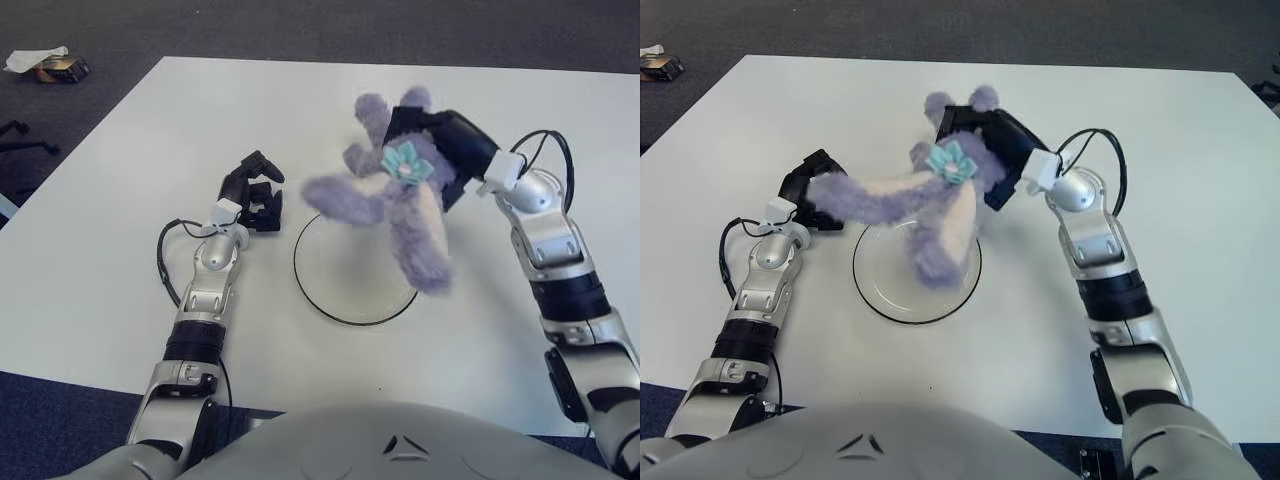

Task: Put the doll into the plate.

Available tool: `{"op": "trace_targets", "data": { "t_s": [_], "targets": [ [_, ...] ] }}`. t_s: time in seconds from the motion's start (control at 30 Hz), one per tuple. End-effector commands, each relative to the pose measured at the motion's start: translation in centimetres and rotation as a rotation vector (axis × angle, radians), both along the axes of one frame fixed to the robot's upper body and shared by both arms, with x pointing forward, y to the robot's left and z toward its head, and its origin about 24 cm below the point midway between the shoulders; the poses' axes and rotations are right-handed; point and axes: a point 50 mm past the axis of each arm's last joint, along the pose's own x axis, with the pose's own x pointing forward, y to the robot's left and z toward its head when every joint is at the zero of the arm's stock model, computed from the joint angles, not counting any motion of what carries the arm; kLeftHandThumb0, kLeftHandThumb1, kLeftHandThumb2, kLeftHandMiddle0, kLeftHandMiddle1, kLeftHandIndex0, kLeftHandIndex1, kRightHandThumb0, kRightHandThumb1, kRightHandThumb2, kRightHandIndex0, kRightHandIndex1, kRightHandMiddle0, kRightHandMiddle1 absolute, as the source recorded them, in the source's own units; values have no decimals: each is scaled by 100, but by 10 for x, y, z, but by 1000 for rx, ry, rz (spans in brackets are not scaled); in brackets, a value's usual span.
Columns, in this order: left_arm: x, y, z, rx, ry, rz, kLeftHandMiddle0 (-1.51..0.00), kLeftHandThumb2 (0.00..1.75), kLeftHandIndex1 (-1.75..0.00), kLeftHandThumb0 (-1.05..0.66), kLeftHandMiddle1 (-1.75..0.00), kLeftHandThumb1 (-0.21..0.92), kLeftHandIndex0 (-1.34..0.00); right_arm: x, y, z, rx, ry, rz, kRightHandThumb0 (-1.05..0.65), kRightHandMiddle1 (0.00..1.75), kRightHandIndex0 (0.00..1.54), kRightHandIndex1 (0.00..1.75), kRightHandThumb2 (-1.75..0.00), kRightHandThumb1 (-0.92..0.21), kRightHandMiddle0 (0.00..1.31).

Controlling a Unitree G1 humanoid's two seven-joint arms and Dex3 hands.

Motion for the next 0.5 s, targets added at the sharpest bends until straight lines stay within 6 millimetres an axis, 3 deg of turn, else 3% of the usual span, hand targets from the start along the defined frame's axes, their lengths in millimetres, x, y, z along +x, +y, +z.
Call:
{"op": "trace_targets", "data": {
  "t_s": [0.0,0.47],
  "targets": [
    [-13,-2,-30,-23,121,25,-115,136,-175,-50,-175,28,-64,-7,-3,1,0,6,31,55,175,78,175,-156,-12,99],
    [-10,-2,-30,-8,125,16,-114,136,-175,-49,-175,28,-64,-25,-3,-4,-89,-74,39,55,175,78,175,-156,-11,98]
  ]
}}
